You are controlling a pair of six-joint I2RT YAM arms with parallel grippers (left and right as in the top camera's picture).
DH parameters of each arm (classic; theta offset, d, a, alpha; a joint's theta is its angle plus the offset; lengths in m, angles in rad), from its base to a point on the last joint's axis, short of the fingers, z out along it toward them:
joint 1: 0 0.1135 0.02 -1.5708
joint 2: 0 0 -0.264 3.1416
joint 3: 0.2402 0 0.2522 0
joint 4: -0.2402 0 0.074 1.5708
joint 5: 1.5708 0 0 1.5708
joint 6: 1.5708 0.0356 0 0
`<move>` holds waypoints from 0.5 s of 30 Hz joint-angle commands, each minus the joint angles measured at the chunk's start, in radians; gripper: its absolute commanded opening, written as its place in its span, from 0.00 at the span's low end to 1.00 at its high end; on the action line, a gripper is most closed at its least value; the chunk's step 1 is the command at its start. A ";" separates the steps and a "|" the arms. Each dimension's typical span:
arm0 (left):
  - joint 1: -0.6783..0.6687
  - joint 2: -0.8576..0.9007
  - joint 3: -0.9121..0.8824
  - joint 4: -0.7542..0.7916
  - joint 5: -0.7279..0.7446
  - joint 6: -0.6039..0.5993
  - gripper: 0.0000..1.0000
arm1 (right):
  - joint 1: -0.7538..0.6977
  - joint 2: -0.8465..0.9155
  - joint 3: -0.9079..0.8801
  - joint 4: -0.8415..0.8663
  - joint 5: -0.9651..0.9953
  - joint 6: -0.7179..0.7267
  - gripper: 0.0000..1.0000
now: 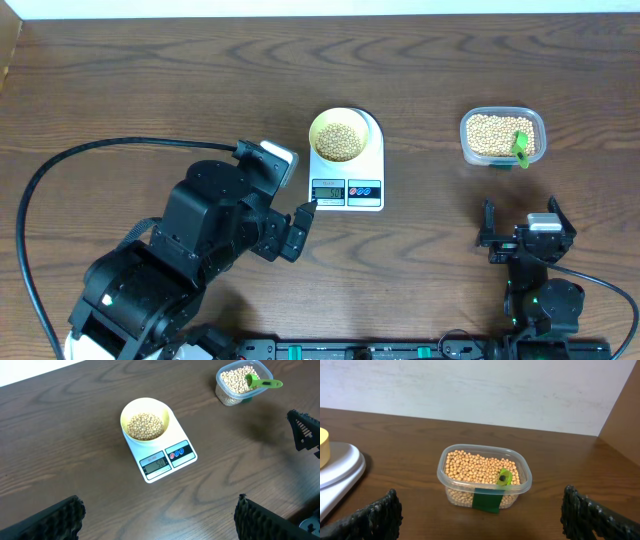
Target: Scoop item into bowl and weigh 50g on scale
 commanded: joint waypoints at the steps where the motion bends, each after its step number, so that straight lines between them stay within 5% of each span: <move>1: 0.003 -0.002 0.011 0.001 -0.002 -0.001 0.98 | -0.005 -0.008 -0.002 -0.008 -0.013 0.032 0.99; 15: 0.003 -0.002 0.011 0.001 -0.003 -0.001 0.98 | -0.005 -0.008 -0.002 -0.005 -0.013 0.113 0.99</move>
